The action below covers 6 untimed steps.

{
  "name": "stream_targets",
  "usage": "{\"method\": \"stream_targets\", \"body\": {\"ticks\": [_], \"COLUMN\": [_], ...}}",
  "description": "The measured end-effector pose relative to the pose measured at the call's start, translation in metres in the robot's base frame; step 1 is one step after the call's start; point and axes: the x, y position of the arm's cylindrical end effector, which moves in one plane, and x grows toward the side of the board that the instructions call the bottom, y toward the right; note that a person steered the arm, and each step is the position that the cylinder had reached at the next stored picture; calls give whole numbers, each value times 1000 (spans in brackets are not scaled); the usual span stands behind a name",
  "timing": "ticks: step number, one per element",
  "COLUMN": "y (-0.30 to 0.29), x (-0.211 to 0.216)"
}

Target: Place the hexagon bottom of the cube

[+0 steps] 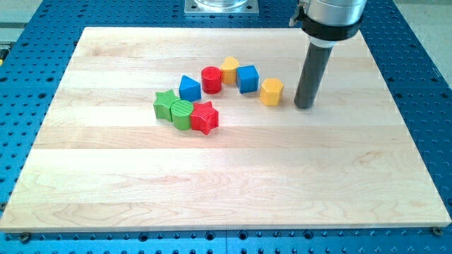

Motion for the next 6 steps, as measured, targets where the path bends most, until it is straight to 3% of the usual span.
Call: {"method": "stream_targets", "body": {"ticks": [3, 4, 5, 6], "y": [-42, -36, -89, -167], "x": [-2, 48, 108, 120]}}
